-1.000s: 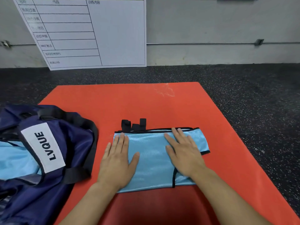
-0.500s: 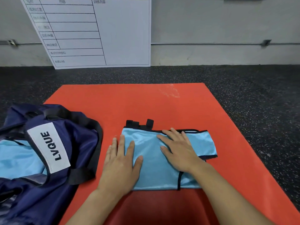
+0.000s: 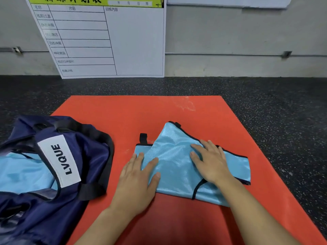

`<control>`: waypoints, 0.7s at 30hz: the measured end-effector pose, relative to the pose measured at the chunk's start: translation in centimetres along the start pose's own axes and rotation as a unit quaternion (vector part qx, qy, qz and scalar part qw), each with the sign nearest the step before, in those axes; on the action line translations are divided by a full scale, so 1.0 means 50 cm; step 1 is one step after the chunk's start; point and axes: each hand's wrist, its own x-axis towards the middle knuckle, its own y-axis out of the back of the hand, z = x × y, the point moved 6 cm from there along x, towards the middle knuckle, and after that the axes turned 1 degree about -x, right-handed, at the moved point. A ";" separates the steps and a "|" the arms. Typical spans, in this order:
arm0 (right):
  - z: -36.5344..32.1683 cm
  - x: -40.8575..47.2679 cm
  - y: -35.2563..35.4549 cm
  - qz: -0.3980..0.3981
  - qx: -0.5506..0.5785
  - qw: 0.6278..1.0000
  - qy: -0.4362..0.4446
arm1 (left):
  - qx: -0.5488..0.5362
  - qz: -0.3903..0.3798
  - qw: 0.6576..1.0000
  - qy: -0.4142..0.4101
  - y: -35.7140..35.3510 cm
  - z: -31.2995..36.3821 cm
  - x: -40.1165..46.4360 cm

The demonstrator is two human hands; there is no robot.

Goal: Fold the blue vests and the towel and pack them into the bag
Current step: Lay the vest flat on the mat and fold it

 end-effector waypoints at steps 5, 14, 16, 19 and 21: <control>-0.025 -0.011 -0.015 -0.004 -0.008 1.000 0.026 | -0.088 -0.032 0.995 0.047 -0.015 -0.025 0.036; -0.028 -0.009 -0.021 0.000 -0.012 0.997 0.071 | -0.096 0.030 0.995 -0.006 0.002 -0.037 0.044; -0.032 -0.011 -0.021 0.003 -0.015 0.997 0.079 | -0.095 0.039 0.995 -0.015 0.011 -0.040 0.030; -0.047 -0.013 -0.017 0.009 -0.016 0.995 0.096 | -0.098 0.041 0.994 -0.003 0.025 -0.051 -0.002; -0.057 -0.014 -0.015 0.012 -0.007 0.994 0.106 | -0.099 0.033 0.995 0.003 0.032 -0.060 -0.025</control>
